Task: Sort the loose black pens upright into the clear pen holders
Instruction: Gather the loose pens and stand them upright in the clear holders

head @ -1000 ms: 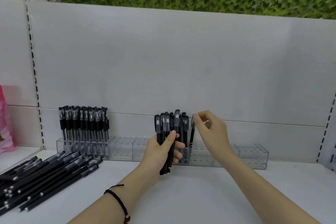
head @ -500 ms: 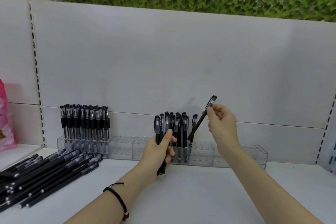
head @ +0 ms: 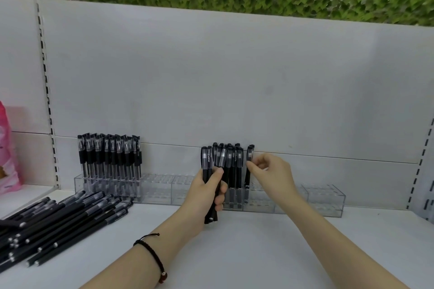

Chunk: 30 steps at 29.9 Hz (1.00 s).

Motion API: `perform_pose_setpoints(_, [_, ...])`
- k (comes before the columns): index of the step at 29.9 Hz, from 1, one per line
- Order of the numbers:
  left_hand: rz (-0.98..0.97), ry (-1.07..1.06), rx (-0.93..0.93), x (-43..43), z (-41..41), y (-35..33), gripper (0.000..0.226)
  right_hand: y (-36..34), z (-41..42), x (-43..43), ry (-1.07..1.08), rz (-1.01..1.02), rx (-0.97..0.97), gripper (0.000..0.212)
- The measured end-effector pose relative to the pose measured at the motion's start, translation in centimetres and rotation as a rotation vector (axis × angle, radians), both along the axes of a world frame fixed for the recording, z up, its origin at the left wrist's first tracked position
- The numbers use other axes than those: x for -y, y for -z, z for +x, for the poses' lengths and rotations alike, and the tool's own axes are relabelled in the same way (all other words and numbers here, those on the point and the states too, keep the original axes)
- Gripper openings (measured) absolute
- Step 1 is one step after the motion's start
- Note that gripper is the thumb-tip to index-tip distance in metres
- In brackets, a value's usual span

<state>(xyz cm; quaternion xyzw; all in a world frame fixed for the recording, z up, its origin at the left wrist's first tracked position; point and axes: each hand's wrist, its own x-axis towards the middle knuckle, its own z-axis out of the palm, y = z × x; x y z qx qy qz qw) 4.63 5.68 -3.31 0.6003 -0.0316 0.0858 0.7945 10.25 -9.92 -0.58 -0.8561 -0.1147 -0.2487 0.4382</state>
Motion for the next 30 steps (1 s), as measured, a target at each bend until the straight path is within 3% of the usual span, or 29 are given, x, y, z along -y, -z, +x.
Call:
perform_pose_setpoints(4, [-0.047,-0.042,0.067,0.0,0.0,-0.2,0.023,-0.6,-0.6,0.3,-0.009,0.09,0.059,0.024])
perform_pose_setpoints(11, [0.139,0.054,0.103,0.8,-0.6,0.0,0.024,-1.8,-2.4,-0.7,-0.415,0.124,-0.033,0.017])
perform_pose_setpoints(15, [0.124,0.043,0.023,0.6,-0.7,0.0,0.023,-2.4,-2.3,-0.6,-0.424,0.283,-0.117,0.019])
perform_pose_setpoints(18, [0.127,0.029,-0.04,0.4,-0.6,0.1,0.03,-3.1,-1.9,0.3,-0.334,0.436,-0.046,0.019])
perform_pose_setpoints(24, [0.194,-0.002,-0.085,0.3,-0.1,0.6,0.04,-2.6,-1.1,1.2,-0.178,0.189,0.158,0.013])
perform_pose_setpoints(30, [0.09,0.03,-0.13,0.4,0.0,0.3,0.011,-2.3,-0.9,1.2,-0.143,0.041,0.181,0.015])
